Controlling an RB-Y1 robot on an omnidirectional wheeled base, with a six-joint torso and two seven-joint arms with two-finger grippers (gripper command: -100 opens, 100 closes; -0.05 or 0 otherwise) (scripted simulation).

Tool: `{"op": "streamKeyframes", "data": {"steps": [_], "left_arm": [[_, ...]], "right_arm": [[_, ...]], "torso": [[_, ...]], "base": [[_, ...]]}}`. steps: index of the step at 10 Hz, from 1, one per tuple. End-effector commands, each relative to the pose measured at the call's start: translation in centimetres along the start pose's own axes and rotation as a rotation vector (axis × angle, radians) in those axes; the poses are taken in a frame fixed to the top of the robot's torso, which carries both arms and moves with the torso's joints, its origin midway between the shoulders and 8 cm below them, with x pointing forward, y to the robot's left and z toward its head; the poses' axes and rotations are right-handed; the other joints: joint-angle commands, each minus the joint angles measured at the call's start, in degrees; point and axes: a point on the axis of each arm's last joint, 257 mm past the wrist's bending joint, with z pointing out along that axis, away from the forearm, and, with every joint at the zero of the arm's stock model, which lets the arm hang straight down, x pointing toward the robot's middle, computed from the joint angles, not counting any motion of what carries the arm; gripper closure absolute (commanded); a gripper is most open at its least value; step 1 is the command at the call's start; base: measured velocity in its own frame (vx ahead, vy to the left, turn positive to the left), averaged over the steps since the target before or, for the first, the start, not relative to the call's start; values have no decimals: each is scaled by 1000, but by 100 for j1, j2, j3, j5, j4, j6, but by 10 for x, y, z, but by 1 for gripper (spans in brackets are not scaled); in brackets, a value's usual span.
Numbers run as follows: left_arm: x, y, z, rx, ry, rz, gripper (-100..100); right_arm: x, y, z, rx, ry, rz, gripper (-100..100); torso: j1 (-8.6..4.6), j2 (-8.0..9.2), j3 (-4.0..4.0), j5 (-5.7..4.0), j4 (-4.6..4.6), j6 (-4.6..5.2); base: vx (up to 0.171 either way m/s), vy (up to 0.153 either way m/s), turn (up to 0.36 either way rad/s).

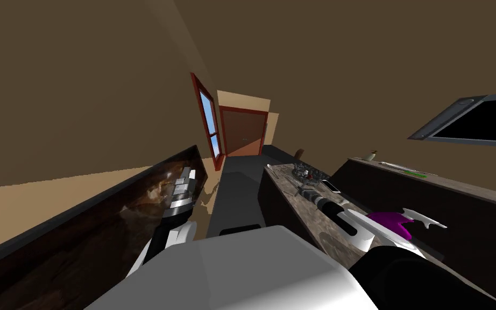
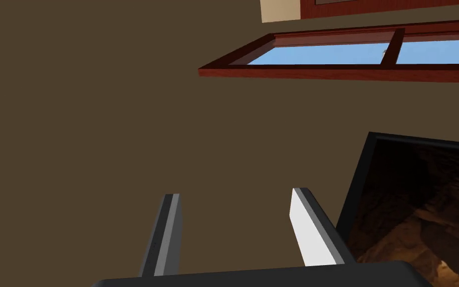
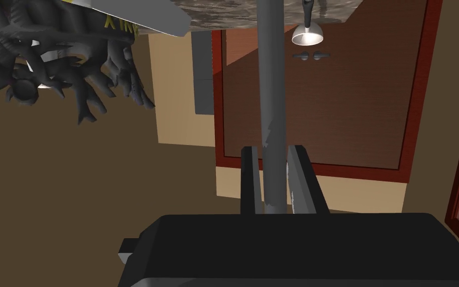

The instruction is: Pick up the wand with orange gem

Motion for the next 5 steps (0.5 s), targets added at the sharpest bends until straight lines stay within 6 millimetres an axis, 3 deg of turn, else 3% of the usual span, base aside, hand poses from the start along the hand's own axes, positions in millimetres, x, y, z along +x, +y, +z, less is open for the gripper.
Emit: {"op": "streamKeyframes", "data": {"steps": [1, 2, 3, 4, 5], "left_arm": [[0, 0, 0, 0, 0, 0, 0], [0, 0, 0, 0, 0, 0, 0], [0, 0, 0, 0, 0, 0, 0], [0, 0, 0, 0, 0, 0, 0], [0, 0, 0, 0, 0, 0, 0]], "right_arm": [[-5, 23, -2, -46, -9, -9, 100], [-9, 29, -2, -59, -17, -9, 100], [1, 44, -10, -88, 0, -28, 100], [-9, 61, -10, -121, -21, -27, 100], [-12, 65, -10, -129, -27, -27, 100]], "torso": [[0, 0, 0, 0, 0, 0], [-8, -2, -2, 2, 0, -5], [-14, 16, 8, -3, 4, -15], [-7, 2, 2, -3, 2, -4], [-7, -2, -1, 1, 1, -4]], "base": [[156, 6, -362], [72, -5, -112], [151, 16, -262], [160, 26, -423], [76, 22, -134]]}}
